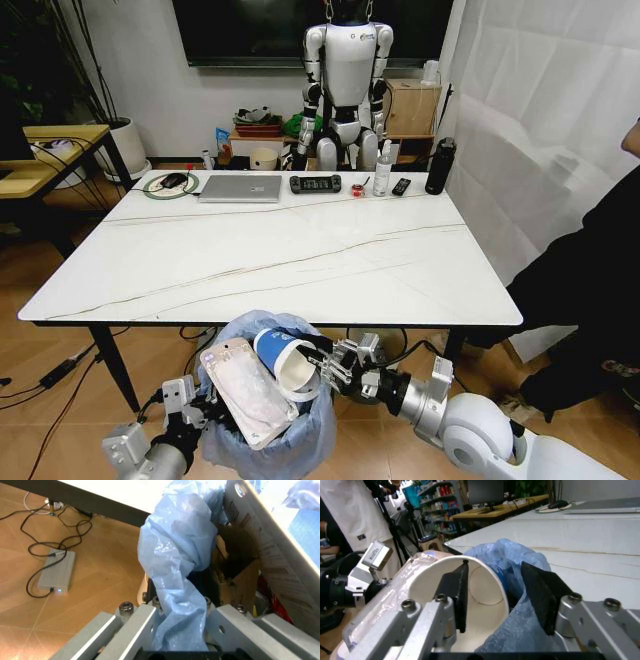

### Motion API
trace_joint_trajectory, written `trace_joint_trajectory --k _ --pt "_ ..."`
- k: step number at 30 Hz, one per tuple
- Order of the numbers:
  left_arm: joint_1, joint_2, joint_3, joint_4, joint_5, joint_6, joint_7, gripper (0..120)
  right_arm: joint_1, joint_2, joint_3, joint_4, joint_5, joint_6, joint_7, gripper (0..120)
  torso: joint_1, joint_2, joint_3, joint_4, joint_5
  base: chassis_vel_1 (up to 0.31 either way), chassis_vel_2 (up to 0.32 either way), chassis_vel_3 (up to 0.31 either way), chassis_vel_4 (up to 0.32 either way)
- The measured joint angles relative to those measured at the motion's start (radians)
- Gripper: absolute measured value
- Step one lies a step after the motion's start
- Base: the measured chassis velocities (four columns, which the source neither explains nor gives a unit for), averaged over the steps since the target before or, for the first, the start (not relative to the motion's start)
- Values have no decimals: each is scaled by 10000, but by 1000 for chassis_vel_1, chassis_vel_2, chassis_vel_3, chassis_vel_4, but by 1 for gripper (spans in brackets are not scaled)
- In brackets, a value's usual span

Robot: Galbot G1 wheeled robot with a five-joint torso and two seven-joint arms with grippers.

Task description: Pick up the trash bin and place the trash from the table into it.

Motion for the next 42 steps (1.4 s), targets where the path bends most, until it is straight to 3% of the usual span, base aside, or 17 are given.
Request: trace_joint_trajectory --k 8,14,23,26,29,30,35,39,42 --pt "-122 162 -88 25 -168 33 -28 0 -720 -727 575 273 -205 200 7 75 0 0 0 -2 -1 0 0 0 0" --pt "-144 223 -87 78 -211 33 -32 0 -912 -834 876 534 -119 245 211 96 0 0 0 -1 -1 0 0 0 0" --pt "-109 221 11 319 -196 7 -24 0 -1745 -798 2153 115 10 1290 557 100 0 1 0 0 -2 0 0 0 0" --pt "-136 197 46 523 -179 -26 -20 0 -2385 -330 3330 -541 -295 1904 219 100 0 1 0 -1 3 0 0 0 0" --pt "-217 259 71 794 -103 -105 -8 0 -3353 519 5654 -1324 -480 1978 -681 100 0 1 0 0 -4 0 0 0 0" --pt "-217 259 71 794 -103 -105 -8 0 -3353 519 5654 -1324 -480 1978 -681 100 0 1 0 0 -4 0 0 0 0" --pt "-327 593 56 1216 118 -403 103 0 -4574 2074 8134 -2093 -988 1979 -931 100 -1 1 0 -3 -3 0 0 0 0" --pt "-374 721 75 1423 339 -568 180 0 -4901 2594 8668 -2192 -1222 1986 -933 100 -1 2 0 -2 -4 0 0 0 0" --pt "-452 1025 206 1742 425 -811 300 0 -5533 3787 9650 -2282 -1677 2024 -971 100 0 2 -1 1 -10 0 0 0 0"
